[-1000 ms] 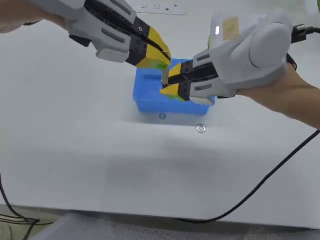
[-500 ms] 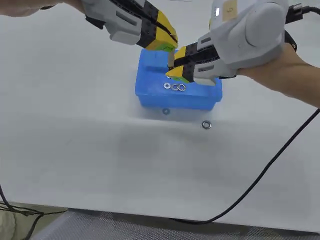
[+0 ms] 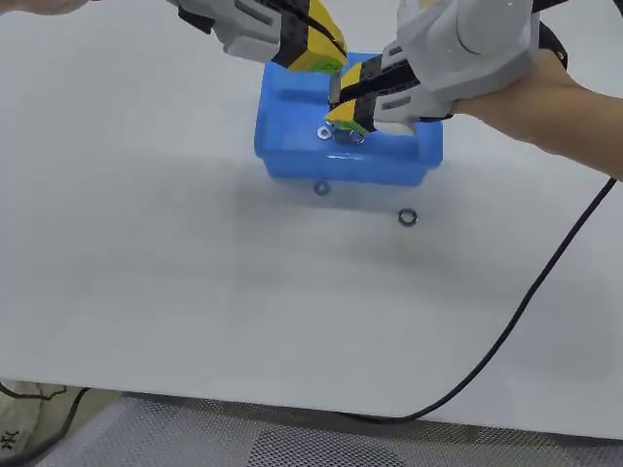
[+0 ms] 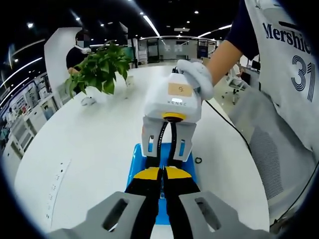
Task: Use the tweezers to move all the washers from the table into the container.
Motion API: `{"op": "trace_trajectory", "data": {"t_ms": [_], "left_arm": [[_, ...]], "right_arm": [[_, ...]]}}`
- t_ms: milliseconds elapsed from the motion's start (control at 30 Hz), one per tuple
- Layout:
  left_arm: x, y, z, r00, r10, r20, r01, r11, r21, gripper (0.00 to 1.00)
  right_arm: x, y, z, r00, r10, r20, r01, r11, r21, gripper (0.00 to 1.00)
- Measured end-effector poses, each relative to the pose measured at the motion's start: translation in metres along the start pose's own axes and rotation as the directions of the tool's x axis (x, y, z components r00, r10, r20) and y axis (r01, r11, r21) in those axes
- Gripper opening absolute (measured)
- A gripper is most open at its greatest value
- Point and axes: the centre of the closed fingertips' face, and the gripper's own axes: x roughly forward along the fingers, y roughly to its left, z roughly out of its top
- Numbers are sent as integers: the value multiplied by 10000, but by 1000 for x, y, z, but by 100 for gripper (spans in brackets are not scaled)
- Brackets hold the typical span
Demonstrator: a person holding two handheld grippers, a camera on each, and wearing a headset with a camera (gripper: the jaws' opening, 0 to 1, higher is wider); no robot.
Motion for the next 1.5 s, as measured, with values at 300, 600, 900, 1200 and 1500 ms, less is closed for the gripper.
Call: {"op": "trace_trajectory", "data": {"t_ms": [300, 600, 900, 1200, 1500], "left_arm": [[2, 1, 0, 10000, 45, 15, -45, 10000, 54, 5], [-7, -4, 14, 9997, 180, 184, -185, 9994, 297, 5], [-25, -22, 39, 9995, 122, 298, -142, 9977, 663, 5], [-44, -49, 61, 9982, 321, 512, -373, 9939, 1042, 5], [-50, -72, 74, 9953, 529, 810, -615, 9924, 1068, 5]], "right_arm": [[-2, -1, -2, 9998, -123, -123, 122, 9999, -34, 11], [-14, 0, 9, 9996, -255, 102, 257, 9995, -186, 11], [-33, 13, 38, 9977, -288, 612, 322, 9980, -548, 11], [-52, 32, 63, 9945, -358, 986, 448, 9948, -915, 11], [-65, 53, 73, 9928, -523, 1081, 624, 9937, -930, 11]]}}
